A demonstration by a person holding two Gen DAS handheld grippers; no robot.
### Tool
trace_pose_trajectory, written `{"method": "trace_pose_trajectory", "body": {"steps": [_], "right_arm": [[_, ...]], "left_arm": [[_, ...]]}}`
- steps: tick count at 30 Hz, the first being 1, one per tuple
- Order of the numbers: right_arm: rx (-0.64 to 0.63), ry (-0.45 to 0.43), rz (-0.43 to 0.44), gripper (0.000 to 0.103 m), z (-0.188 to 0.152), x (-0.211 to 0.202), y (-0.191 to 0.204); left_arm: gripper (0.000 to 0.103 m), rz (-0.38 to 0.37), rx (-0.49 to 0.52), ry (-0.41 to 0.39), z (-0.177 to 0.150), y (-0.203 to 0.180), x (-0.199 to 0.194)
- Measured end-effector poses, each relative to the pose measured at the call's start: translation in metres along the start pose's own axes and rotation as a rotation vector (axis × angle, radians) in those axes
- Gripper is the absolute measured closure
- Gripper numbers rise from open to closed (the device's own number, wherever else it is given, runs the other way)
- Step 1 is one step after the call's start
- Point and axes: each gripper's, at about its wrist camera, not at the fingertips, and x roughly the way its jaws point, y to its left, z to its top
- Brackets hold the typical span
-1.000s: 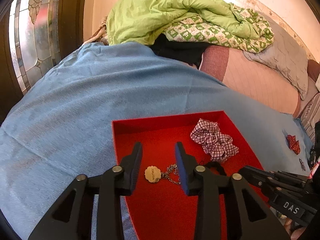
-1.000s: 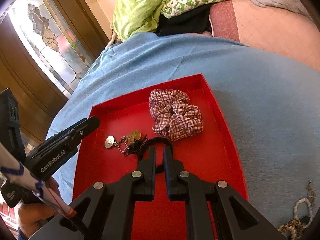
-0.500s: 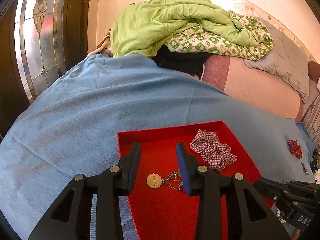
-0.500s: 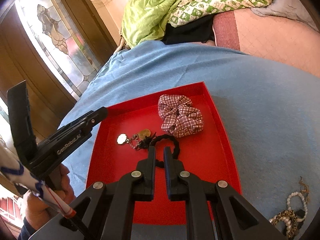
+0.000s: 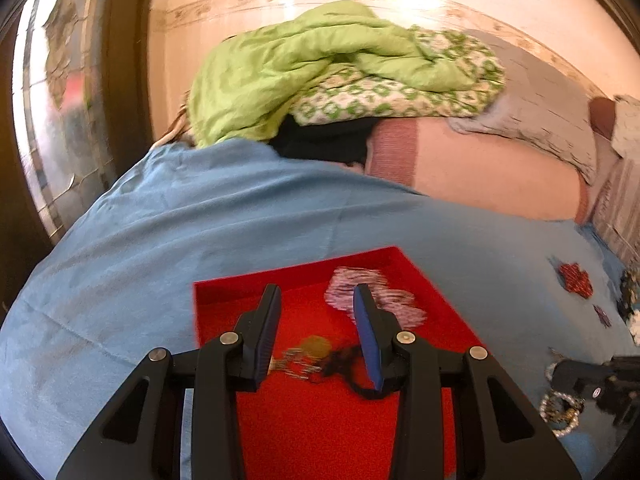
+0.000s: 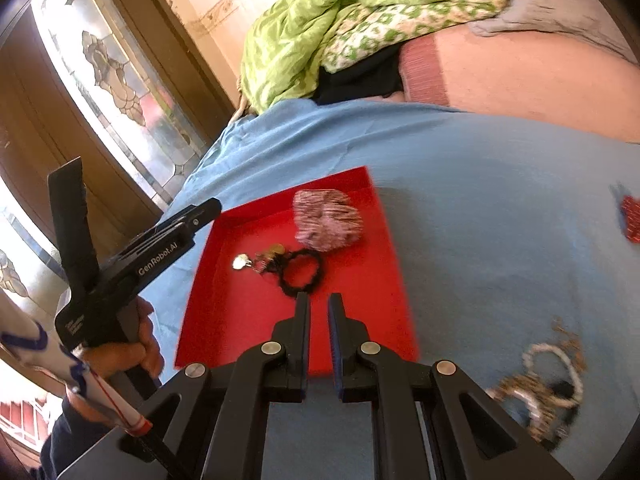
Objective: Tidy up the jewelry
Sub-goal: 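Grasp the leopard-print bracelet with the left tool while the right moves over the pearl bracelets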
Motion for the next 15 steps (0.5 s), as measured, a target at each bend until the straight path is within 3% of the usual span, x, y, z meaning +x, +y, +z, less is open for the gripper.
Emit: {"method": "trace_pose_trajectory", "body": {"steps": [6, 11, 15], "right_arm": [[0.093, -0.07, -0.081, 0.093, -0.019, -0.049, -0.07], [0.253, -0.119, -0.139, 0.093, -0.03, -0.073, -0.135], [0.304, -0.131, -0.117, 0.093, -0.03, -0.081, -0.155]], "left_arm": [[0.067, -0.152, 0.073, 0.033, -0.012, -0.056, -0.011], [0.067, -0.379, 0.13, 0.169, -0.042, -0.115, -0.015], [0.067, -0.459, 0.208, 0.244, -0.07, -0.157, -0.017]]}}
